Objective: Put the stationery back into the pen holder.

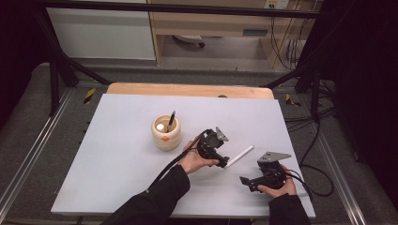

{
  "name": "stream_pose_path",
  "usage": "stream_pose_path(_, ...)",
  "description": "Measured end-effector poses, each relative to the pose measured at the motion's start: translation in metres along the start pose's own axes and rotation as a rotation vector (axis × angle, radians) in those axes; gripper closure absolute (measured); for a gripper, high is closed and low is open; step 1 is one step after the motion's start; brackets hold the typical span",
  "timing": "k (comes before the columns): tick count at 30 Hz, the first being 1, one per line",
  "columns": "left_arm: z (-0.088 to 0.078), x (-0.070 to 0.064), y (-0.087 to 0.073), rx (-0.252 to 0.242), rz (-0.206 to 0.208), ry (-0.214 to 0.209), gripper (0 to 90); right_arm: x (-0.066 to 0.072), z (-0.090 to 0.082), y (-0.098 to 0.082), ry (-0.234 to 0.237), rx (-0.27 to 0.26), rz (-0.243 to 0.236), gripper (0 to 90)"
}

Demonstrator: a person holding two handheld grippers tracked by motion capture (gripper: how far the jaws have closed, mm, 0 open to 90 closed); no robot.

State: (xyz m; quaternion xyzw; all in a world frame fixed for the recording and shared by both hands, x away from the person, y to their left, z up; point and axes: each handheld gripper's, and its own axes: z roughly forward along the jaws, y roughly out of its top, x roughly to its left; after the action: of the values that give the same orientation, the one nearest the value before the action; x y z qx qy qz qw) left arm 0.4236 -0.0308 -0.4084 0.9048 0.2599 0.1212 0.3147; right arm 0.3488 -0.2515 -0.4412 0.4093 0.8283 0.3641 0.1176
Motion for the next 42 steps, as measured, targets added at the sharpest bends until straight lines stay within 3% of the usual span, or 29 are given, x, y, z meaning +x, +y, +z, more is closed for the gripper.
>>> stream_pose_path(7,0.019,-0.013,0.007,-0.002,0.003,-0.037,36.4,0.000,-0.001,0.000,0.000,-0.004,0.001,0.8)
stream_pose_path(13,0.032,-0.017,0.011,0.013,0.011,-0.058,44.0,0.000,-0.001,0.000,0.004,-0.002,-0.001,0.8)
stream_pose_path(24,0.041,-0.021,0.012,0.028,0.022,-0.087,64.6,0.000,0.000,0.000,0.008,0.001,-0.003,0.9)
stream_pose_path(36,0.046,-0.026,0.011,0.038,0.035,-0.072,73.1,0.000,0.000,0.000,0.011,0.012,-0.002,0.9)
stream_pose_path(42,0.046,-0.025,0.012,0.042,0.022,-0.066,76.3,0.000,0.001,0.000,0.010,0.010,-0.001,0.9)
